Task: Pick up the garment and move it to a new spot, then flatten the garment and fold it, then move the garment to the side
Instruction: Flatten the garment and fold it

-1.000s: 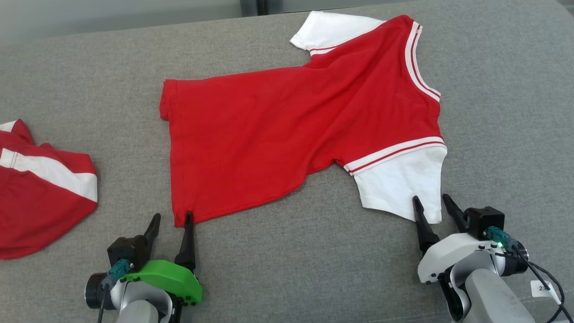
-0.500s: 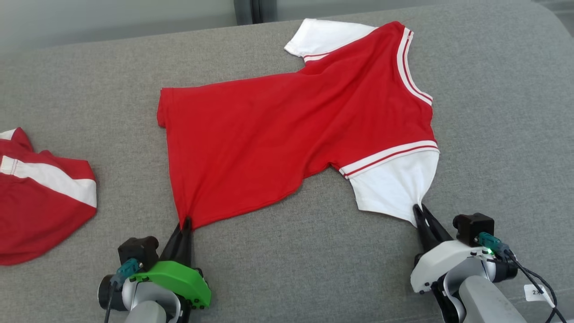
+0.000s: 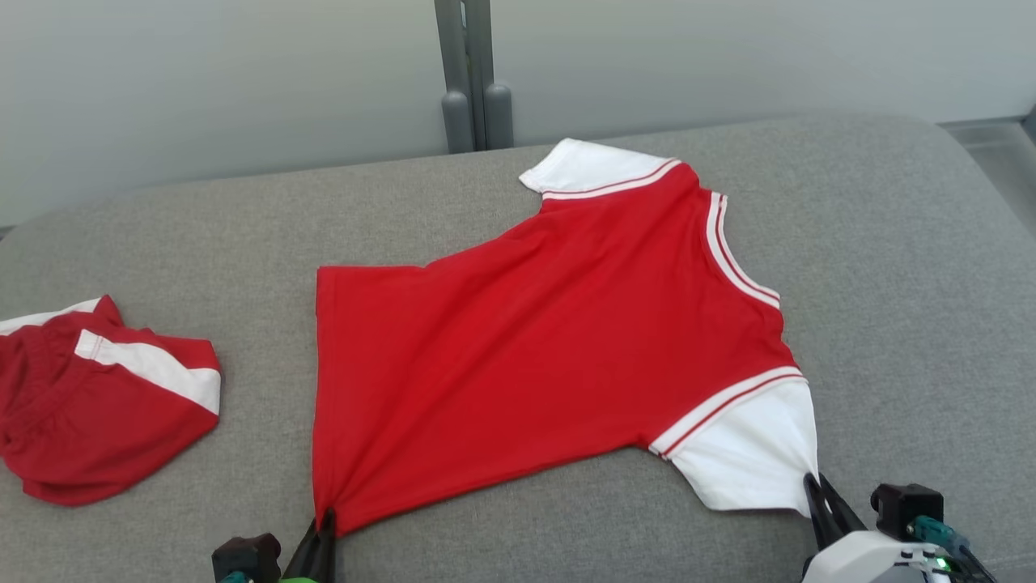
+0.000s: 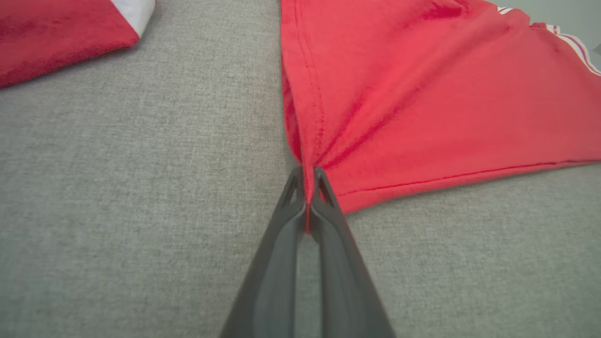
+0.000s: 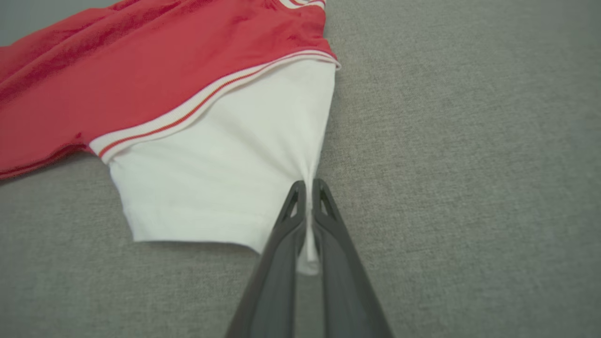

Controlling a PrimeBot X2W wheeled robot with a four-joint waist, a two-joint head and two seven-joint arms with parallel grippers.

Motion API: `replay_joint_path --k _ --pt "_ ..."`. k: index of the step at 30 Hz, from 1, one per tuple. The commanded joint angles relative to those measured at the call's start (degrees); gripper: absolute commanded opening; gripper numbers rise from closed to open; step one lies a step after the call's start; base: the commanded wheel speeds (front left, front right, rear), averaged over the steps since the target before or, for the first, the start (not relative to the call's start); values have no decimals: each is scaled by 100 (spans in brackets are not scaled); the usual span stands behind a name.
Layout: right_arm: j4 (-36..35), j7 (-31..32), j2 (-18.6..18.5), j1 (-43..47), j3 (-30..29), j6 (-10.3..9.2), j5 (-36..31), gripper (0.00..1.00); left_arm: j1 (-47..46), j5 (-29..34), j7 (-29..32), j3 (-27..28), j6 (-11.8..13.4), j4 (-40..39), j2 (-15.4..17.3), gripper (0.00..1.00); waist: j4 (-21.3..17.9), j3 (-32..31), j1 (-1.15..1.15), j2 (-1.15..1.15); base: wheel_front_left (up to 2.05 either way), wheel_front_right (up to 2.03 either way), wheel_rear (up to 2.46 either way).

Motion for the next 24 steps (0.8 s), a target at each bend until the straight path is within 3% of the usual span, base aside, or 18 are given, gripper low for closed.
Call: replay_joint_path --k 1,15,19,24 --pt "-20 9 -52 155 -42 -9 38 0 137 31 8 37 -12 24 33 0 61 -371 0 0 0 0 0" --pt "-554 8 -111 509 -109 -9 206 0 247 -4 7 27 -13 -117 32 0 88 -477 0 0 0 0 0" --pt "-751 7 -129 118 -11 -9 242 0 -220 106 6 -68 -13 -202 52 0 119 -303 0 0 0 0 0" --pt "-861 6 -256 -954 195 -9 123 0 -1281 190 6 -241 -13 -223 307 0 128 180 0 0 0 0 0"
